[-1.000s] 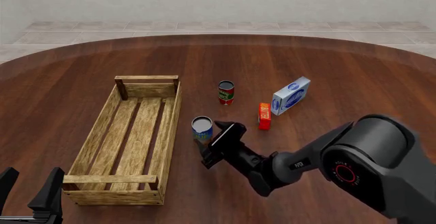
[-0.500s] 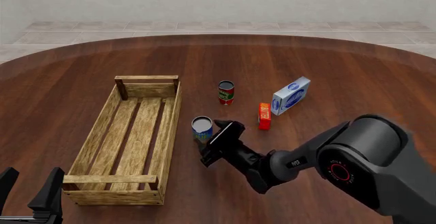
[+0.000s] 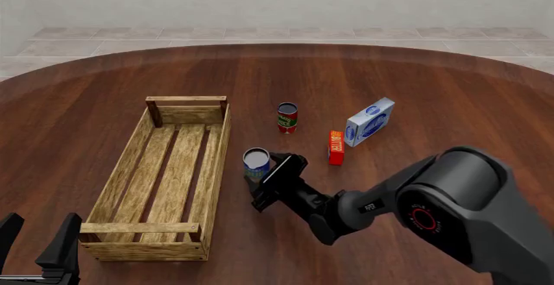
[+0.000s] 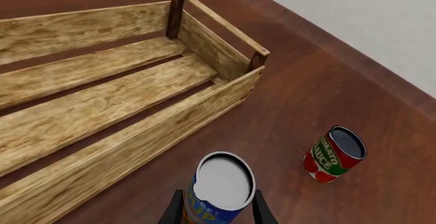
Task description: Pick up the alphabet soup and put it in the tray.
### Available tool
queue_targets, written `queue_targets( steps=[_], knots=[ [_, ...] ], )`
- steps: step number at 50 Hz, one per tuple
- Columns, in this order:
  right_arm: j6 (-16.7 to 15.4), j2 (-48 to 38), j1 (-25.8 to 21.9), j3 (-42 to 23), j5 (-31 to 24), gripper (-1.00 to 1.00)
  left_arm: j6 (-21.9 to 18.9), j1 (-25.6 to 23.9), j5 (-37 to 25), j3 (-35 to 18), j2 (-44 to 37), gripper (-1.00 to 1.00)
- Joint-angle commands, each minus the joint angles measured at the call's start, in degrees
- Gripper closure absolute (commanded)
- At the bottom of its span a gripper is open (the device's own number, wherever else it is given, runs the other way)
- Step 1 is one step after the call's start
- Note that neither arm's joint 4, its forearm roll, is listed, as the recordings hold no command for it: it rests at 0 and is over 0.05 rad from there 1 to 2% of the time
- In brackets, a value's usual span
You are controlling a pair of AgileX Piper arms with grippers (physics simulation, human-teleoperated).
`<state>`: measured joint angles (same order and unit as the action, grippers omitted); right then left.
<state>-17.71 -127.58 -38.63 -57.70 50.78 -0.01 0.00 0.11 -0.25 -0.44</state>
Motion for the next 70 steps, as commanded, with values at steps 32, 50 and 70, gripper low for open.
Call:
queue_targets(
  steps=[32,50,70],
  knots=[
    [2.3,8.3,0.4,5.9,2.8,1.0,0.0,0.0,0.0,0.0,0.0,-1.0],
    [4.0,18.5,-1.0,10.1,0.0,1.0,0.0,0.0,0.0,0.0,0.0,-1.0],
    [4.7,27.6,-4.2,11.2,-5.4,1.0,0.0,0.0,0.0,0.0,0.0,-1.0]
  ],
)
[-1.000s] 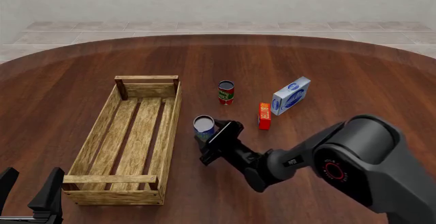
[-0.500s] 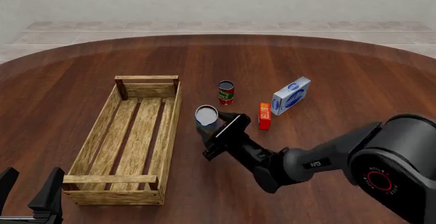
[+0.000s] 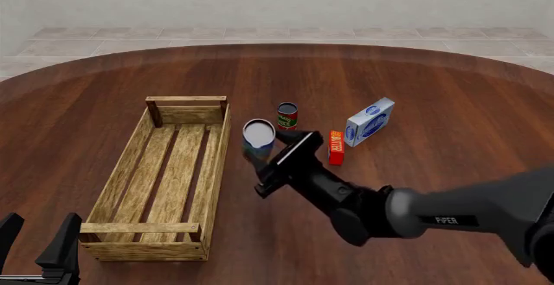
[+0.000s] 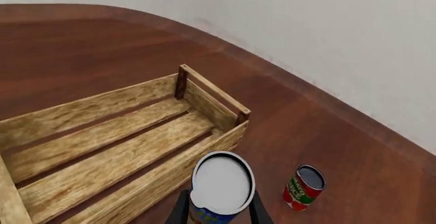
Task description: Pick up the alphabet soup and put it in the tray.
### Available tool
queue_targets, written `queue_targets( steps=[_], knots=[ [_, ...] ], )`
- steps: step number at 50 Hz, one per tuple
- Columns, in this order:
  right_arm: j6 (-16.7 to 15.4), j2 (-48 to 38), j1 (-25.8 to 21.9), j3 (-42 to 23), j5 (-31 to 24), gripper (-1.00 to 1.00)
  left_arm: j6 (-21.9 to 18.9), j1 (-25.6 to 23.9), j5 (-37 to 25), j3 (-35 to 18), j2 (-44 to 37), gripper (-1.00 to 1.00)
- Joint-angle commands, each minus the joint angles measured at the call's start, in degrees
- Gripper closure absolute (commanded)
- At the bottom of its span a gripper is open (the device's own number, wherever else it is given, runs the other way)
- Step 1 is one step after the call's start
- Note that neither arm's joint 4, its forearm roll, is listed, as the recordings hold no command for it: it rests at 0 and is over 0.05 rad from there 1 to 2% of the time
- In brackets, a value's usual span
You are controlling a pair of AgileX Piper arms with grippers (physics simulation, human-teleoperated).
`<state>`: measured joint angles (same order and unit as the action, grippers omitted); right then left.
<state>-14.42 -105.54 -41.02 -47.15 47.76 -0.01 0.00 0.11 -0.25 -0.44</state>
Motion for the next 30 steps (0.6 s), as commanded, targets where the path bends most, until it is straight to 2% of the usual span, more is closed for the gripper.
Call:
queue_targets(
  steps=[1,15,22,24,27,28,30],
  knots=[
    [1.5,5.9,-1.9,0.6,-2.7,1.0,0.0,0.0,0.0,0.0,0.0,-1.0],
    [2.2,10.1,-3.3,-0.5,-6.8,1.0,0.0,0.0,0.0,0.0,0.0,-1.0],
    [2.9,12.2,-4.5,-1.9,-9.7,1.0,0.0,0.0,0.0,0.0,-0.1,-1.0],
    [4.1,12.8,-5.0,-2.8,-11.5,1.0,0.0,0.0,0.0,0.0,-0.1,-1.0],
    [3.8,13.9,-5.9,-3.3,-12.6,1.0,0.0,0.0,0.0,0.0,-0.1,-1.0],
    [4.9,14.1,-6.1,-4.0,-13.8,1.0,0.0,0.0,0.0,0.0,-0.1,-1.0],
    [4.6,14.5,-6.6,-4.6,-14.6,1.0,0.0,0.0,0.0,0.0,-0.1,-1.0]
  ],
)
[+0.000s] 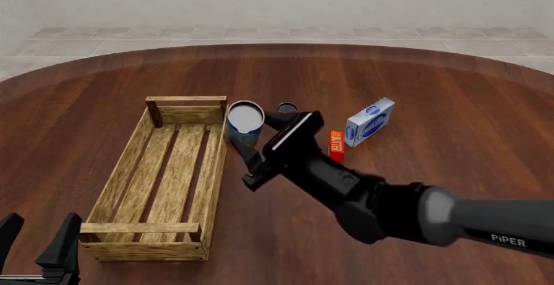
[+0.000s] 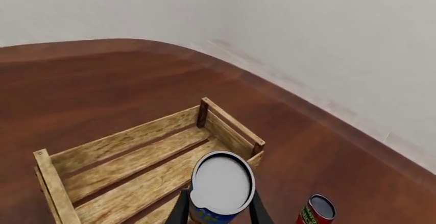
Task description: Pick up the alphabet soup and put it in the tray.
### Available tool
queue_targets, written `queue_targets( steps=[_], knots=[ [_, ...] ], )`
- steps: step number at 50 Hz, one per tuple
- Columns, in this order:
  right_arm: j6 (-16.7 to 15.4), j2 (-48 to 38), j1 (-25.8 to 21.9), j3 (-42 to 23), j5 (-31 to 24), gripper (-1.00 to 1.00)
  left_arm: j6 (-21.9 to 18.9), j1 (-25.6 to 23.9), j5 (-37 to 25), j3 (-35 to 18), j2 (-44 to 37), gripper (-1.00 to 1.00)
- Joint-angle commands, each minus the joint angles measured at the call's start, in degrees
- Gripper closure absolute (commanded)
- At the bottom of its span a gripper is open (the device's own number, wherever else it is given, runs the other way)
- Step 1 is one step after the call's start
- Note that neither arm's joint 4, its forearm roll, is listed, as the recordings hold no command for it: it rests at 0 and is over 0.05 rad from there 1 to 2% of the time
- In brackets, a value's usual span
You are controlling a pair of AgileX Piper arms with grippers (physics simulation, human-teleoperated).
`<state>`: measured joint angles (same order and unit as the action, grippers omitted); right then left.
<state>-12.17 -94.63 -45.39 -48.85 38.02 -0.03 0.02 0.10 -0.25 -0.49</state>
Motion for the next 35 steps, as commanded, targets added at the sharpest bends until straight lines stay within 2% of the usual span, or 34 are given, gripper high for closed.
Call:
queue_targets(
  steps=[1,21,35],
  knots=[
    [2.7,3.6,-2.7,-3.4,-5.6,1.0,0.0,0.0,0.0,0.0,0.0,-1.0],
    [2.3,2.9,-4.7,-7.4,-8.4,1.0,0.0,0.0,0.0,0.0,0.0,-1.0],
    [3.1,-3.8,-4.7,-12.8,-8.8,1.0,0.0,0.0,0.0,0.0,0.0,-1.0]
  ],
)
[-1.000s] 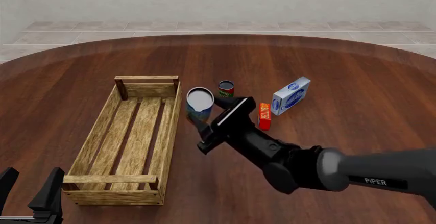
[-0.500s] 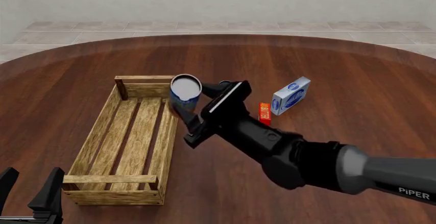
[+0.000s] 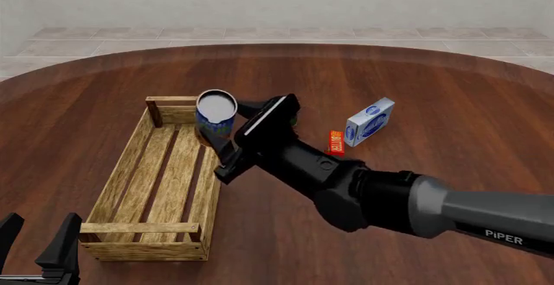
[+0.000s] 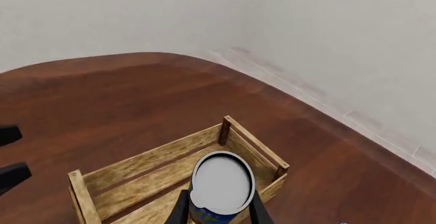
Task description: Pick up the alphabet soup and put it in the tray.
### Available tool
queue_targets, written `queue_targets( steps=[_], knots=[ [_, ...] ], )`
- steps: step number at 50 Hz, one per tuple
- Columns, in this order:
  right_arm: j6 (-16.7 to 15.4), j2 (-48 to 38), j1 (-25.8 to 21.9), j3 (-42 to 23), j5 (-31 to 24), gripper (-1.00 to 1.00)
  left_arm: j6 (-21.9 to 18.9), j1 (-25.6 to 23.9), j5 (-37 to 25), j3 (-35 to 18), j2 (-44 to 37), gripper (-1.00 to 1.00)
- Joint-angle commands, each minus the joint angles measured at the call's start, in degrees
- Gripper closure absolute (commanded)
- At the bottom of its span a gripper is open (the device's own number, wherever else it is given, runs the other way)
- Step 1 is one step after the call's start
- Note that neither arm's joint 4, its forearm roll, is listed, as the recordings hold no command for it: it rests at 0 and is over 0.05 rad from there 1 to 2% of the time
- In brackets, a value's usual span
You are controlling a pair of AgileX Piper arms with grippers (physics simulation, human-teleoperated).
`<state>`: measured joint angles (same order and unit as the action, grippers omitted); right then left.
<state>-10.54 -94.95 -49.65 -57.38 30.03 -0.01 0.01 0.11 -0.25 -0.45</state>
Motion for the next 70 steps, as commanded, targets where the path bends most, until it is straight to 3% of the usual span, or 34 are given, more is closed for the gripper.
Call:
queue_targets(
  steps=[1,25,40,70],
  knots=[
    [1.5,-3.8,-0.5,-4.8,-1.2,1.0,0.0,0.0,0.0,0.0,0.0,-1.0],
    [1.0,-9.1,-3.8,-11.1,-3.3,1.0,0.0,0.0,0.0,0.0,0.0,-1.0],
    [2.3,-12.2,-4.3,-13.4,-2.8,1.0,0.0,0.0,0.0,0.0,0.0,-1.0],
    [0.7,-17.4,-5.2,-18.5,-2.7,1.0,0.0,0.0,0.0,0.0,0.0,-1.0]
  ],
)
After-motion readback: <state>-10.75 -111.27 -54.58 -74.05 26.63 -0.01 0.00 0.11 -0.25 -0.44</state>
